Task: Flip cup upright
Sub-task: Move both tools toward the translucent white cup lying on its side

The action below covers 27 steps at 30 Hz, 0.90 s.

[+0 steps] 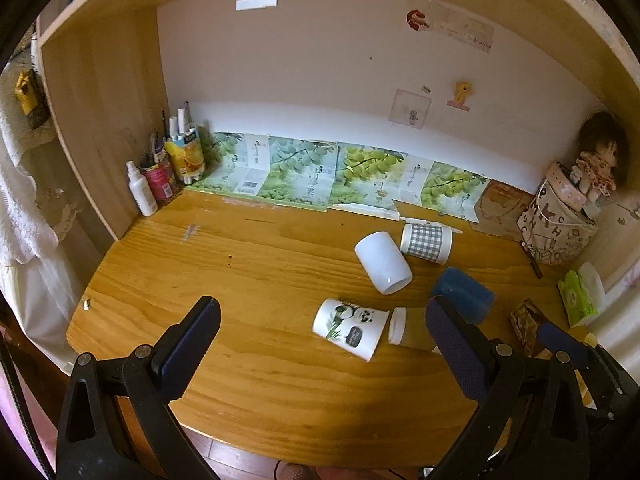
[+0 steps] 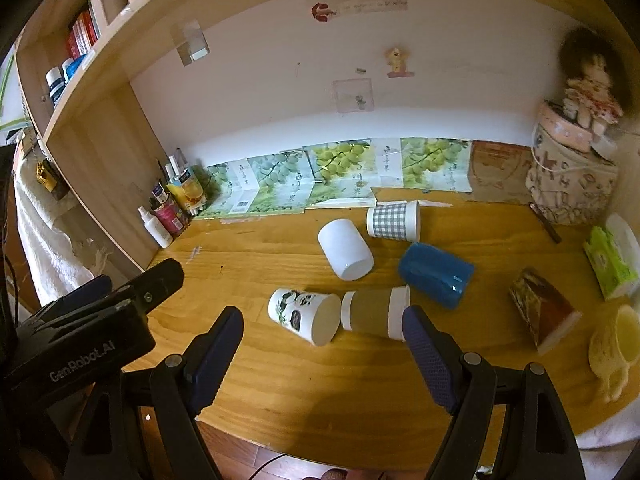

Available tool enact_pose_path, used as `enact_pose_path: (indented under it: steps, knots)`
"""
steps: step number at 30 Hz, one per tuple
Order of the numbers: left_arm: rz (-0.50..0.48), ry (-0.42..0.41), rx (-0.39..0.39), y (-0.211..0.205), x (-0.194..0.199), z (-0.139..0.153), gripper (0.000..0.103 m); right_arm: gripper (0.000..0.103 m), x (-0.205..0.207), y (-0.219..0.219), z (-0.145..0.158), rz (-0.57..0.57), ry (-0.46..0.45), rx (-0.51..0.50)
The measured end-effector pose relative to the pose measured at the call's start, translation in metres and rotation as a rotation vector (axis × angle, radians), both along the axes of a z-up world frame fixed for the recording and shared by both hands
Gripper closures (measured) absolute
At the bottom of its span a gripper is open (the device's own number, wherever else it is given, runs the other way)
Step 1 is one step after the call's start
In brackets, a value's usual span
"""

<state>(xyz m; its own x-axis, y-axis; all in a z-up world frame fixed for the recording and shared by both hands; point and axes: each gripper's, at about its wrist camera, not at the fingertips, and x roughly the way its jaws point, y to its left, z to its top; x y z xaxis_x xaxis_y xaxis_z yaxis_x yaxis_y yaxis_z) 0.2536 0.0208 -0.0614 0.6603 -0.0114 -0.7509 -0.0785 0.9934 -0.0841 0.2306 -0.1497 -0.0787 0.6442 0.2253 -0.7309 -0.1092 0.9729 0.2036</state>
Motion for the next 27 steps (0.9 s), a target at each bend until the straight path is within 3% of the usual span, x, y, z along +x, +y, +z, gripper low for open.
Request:
enact_pose_path:
  steps: [14,27]
  knots:
    - [-0.001,0.096,-0.016,-0.032,0.075,-0.02,0.001,0.021,0.083,-0.026,-0.016,0.058,0.028,-0.01]
    - [0.013,0.248,-0.077,-0.039,0.148,-0.068,0.001,0.021,0.147,-0.039,-0.054,0.098,0.089,0.052]
